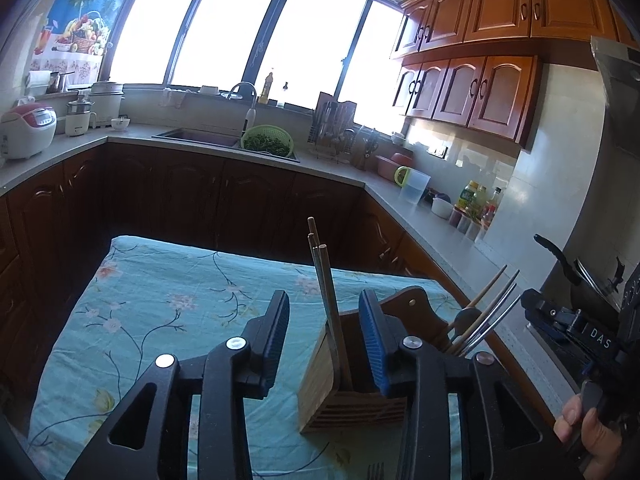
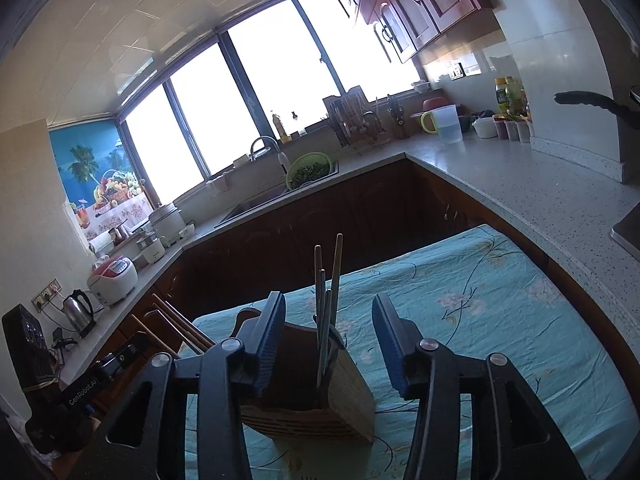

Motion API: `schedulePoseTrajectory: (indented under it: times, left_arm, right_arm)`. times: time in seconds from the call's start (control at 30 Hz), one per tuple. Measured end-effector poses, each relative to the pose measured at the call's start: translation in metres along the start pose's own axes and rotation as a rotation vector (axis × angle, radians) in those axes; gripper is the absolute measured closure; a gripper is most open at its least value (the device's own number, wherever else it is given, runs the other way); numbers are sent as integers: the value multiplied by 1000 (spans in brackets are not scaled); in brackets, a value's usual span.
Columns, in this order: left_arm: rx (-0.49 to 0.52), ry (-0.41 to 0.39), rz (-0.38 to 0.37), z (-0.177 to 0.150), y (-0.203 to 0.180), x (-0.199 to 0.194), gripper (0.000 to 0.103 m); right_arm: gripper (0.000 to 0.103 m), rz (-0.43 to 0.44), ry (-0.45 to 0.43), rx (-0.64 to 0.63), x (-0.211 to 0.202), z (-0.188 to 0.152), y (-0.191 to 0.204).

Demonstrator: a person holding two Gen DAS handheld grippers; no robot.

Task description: Organize utensils

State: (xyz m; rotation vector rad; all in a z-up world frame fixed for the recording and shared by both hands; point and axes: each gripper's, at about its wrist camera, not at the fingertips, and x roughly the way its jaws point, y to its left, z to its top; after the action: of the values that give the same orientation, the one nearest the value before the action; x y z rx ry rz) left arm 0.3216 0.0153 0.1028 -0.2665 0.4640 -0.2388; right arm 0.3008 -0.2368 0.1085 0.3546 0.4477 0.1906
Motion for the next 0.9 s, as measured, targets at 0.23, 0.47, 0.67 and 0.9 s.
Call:
schedulePoseTrajectory:
  times: [0.23, 0.47, 0.67, 0.9]
  left_arm:
    - [-4, -15, 48, -18, 2, -28, 35]
    - [-15, 2, 90, -37, 1, -57, 20]
    - [-27, 5, 102, -50, 1, -90, 14]
    - [-45, 4, 86, -66, 0, -134, 11]
  right_arm:
    - [23, 30, -30, -8, -23, -11, 5]
    - [8, 54, -28, -8, -44, -32, 10]
    - [7, 71, -8, 3, -67, -55, 9]
    - [4, 86, -16, -22, -105, -75, 15]
